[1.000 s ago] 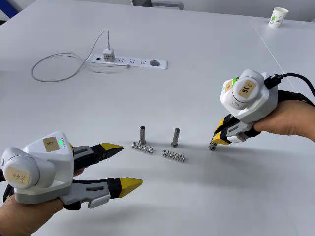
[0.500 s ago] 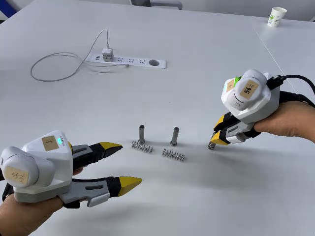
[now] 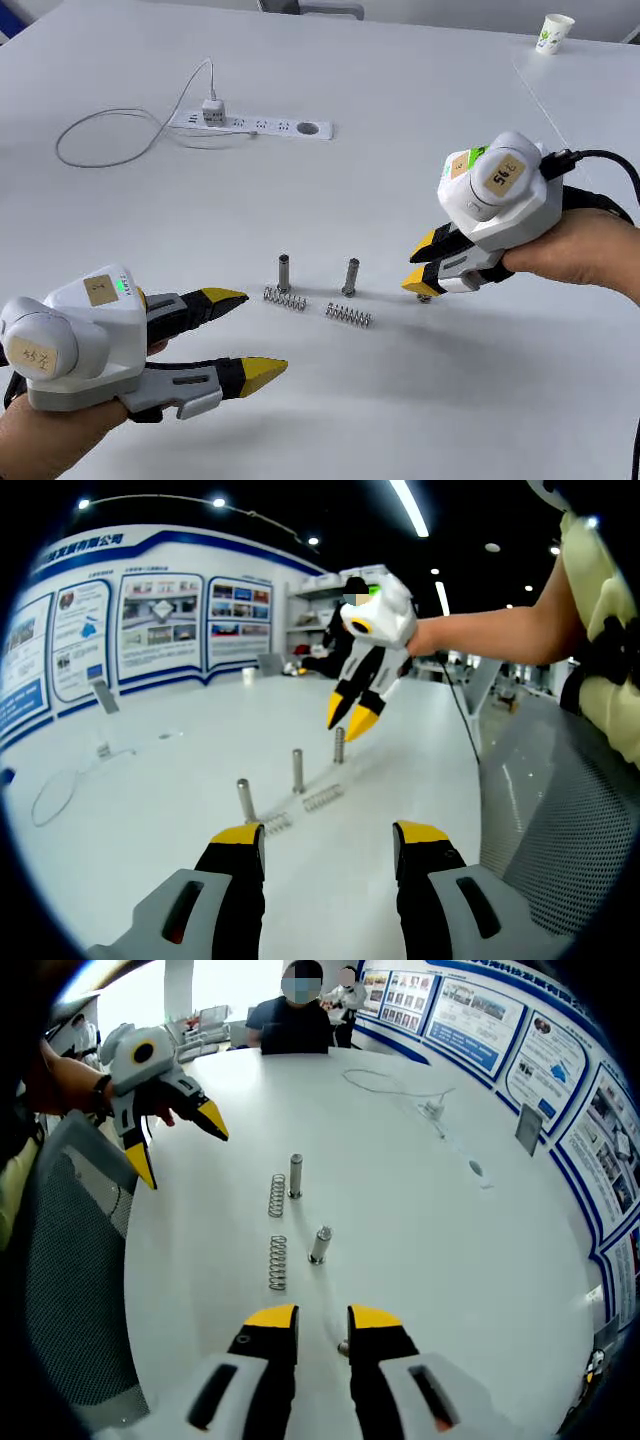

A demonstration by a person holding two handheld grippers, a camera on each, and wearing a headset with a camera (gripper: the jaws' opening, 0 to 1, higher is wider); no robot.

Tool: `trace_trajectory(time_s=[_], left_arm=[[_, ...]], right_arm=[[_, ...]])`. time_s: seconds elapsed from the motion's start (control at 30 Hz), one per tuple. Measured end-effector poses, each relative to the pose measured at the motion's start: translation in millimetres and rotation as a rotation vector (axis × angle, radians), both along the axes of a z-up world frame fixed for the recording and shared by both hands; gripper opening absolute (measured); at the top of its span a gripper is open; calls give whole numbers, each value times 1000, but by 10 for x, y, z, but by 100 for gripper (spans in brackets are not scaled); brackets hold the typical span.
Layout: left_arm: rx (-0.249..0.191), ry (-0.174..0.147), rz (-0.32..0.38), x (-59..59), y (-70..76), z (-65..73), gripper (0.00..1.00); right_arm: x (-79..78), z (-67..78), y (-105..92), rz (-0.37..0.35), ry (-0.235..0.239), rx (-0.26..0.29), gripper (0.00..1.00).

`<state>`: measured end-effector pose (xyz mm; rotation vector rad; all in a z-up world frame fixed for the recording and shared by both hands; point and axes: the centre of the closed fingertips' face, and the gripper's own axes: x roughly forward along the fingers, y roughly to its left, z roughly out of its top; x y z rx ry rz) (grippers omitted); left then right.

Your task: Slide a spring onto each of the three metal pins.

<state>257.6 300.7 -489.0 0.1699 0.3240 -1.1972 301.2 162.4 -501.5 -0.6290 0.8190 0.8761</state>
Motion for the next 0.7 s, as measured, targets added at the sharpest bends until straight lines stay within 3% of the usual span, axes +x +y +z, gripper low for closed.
trace_trajectory(time_s=[0.43, 0.7], left_arm=[[0, -6, 3, 4, 12, 19, 53], [1, -7, 3, -7, 14, 20, 53]], right_arm=[[-52, -205, 269, 37, 42, 16, 20], [-56, -335, 326, 27, 69, 21, 19]])
